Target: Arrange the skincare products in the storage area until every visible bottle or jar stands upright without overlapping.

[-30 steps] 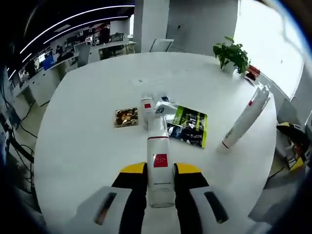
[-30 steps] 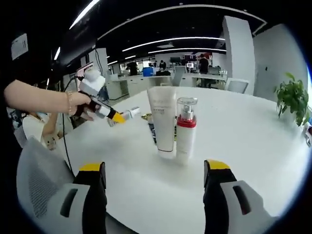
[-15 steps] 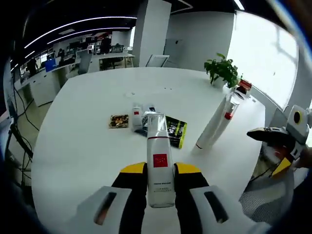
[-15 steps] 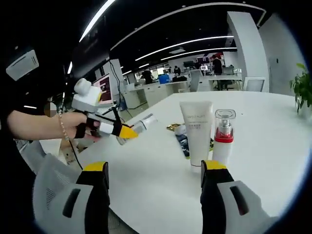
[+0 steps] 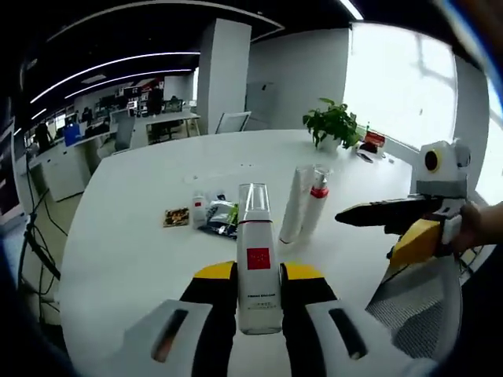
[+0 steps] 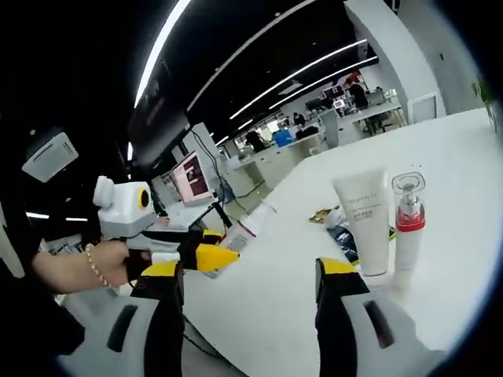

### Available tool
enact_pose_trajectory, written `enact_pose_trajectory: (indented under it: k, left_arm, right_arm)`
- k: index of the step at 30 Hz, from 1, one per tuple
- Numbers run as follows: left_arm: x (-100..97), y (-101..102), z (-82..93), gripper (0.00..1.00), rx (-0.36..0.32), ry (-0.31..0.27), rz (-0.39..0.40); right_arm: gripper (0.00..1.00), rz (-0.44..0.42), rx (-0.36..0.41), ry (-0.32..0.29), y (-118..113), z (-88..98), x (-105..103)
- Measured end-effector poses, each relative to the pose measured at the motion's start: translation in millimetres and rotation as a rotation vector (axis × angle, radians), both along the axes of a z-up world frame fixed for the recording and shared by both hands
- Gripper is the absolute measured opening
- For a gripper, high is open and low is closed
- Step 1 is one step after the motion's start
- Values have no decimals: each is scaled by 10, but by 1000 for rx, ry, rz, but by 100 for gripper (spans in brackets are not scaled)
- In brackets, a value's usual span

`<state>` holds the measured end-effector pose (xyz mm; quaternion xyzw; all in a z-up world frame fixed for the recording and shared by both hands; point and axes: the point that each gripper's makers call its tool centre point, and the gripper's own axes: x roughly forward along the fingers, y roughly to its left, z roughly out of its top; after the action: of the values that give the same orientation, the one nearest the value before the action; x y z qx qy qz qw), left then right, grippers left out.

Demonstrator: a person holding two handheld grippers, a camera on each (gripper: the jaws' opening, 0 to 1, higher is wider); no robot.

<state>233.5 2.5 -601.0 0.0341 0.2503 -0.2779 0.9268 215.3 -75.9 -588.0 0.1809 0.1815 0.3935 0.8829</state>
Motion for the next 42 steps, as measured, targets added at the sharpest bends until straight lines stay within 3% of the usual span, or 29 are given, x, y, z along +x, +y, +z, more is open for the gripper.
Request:
enact_pose_trajectory:
  k: [15, 23, 37, 42]
  left_arm:
    - [-325, -226, 299, 20, -2, -107, -73]
    - [-441, -365, 409, 20, 67, -176, -121]
    - [-495, -370, 368, 20, 92, -162, -138]
    - [-505, -365, 356, 20, 99, -162, -139]
  right_arm:
    - [59, -2, 238, 112, 234, 240, -85]
    - [50, 0, 342, 178, 307, 268, -147]
    - [26, 61, 348, 190, 394, 287, -235]
    - [23, 61, 345, 196, 383, 259, -263]
